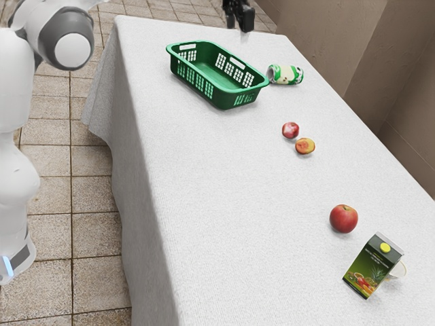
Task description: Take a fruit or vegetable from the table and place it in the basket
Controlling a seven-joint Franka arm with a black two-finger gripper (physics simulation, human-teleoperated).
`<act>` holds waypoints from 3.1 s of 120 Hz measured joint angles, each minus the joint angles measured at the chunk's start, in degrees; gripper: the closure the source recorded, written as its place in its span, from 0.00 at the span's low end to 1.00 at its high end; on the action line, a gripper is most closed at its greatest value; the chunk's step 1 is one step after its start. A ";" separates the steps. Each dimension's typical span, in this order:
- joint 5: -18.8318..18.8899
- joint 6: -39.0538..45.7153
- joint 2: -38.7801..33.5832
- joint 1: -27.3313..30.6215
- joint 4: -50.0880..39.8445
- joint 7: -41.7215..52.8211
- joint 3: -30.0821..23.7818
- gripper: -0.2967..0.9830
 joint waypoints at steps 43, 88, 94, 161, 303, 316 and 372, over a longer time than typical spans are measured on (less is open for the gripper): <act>4.07 16.37 14.72 -11.41 0.03 0.58 -8.04 0.25; 4.23 16.69 12.95 -24.09 -2.58 1.89 -10.93 0.25; 4.27 15.84 13.78 -24.29 -3.76 1.95 -10.78 0.25; 5.92 43.43 27.74 -23.55 -3.91 -4.71 -10.81 0.25; 14.97 -0.95 -8.34 -5.99 -9.18 1.49 15.66 0.47; 13.51 -1.28 -9.11 -8.78 -9.77 3.23 23.53 0.47; 3.87 24.98 3.16 -5.38 -10.84 11.04 33.58 0.51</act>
